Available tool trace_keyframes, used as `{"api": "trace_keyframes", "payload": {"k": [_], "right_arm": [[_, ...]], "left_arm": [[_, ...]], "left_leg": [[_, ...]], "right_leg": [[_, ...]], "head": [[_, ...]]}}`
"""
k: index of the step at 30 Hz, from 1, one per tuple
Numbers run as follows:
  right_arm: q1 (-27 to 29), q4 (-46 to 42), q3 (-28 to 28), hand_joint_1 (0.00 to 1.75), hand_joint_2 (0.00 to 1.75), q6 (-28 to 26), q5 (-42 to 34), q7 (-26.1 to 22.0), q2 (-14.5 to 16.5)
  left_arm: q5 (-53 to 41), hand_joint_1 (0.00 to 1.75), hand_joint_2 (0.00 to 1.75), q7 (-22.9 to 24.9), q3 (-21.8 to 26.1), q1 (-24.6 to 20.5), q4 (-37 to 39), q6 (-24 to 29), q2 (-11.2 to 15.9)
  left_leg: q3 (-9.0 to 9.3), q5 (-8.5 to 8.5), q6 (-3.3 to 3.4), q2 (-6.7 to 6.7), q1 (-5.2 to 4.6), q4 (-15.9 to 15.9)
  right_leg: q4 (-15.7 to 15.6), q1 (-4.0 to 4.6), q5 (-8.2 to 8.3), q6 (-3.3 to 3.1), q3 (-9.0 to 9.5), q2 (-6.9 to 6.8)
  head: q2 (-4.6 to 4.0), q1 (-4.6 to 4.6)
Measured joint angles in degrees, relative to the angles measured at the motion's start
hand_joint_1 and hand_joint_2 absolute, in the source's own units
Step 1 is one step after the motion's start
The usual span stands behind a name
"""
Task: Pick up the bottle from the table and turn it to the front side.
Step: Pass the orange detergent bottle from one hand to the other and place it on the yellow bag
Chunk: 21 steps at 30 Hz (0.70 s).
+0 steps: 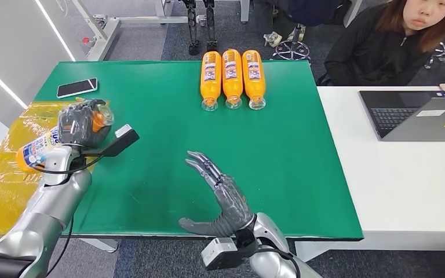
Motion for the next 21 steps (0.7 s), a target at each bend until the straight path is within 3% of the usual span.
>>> {"api": "trace_keyframes", "payload": {"k": [2, 4, 6, 8, 21], "right_arm": [[-0.28, 0.08, 0.12, 0.0, 1.75, 0.11, -0.01, 0.1, 0.05], [-0.37, 0.07, 0.17, 0.0, 1.75, 0.23, 0.03, 0.42, 0.07], [-0.36, 0.01, 0.17, 0.0, 1.75, 0.36, 0.16, 0.83, 0.07], [-0.35, -0.09, 0.17, 0.0, 1.75, 0.5, 0.27, 1.21, 0.07], [-0.21, -0.09, 0.17, 0.0, 1.75, 1.09, 1.19, 0.99, 0.07]], "left_arm": [[-2.29, 1.74, 1.75, 1.9, -1.73, 0.21, 1.43, -2.18, 0.51], [-3.92, 1.54, 1.75, 3.57, -3.05, 0.71, 2.59, -4.7, 0.82], [-4.68, 0.68, 1.75, 4.78, -3.85, 1.5, 3.53, -6.74, 1.0], [-5.25, 0.0, 1.75, 5.64, -4.26, 2.23, 4.18, -7.93, 1.1], [-8.54, 0.0, 1.75, 8.05, -6.61, 4.31, 6.11, -9.54, 2.46]], "left_leg": [[0.0, 0.0, 0.0, 0.0, 0.0, 0.0], [0.0, 0.0, 0.0, 0.01, -0.01, 0.0], [0.0, 0.0, 0.0, 0.01, -0.01, 0.0], [-0.01, -0.01, 0.0, 0.01, 0.0, 0.0], [-0.01, -0.01, -0.02, 0.0, 0.01, 0.0]], "right_leg": [[0.0, 0.0, 0.0, 0.0, 0.0, 0.0], [0.0, 0.0, 0.0, 0.0, 0.0, 0.0], [-0.01, -0.01, 0.0, 0.0, -0.01, 0.0], [-0.01, -0.01, 0.0, 0.0, -0.02, 0.0], [0.0, 0.0, -0.01, -0.01, -0.03, -0.01]], "head": [[0.0, -0.01], [0.0, 0.0], [0.0, 0.01], [0.0, -0.01], [0.0, 0.0]]}}
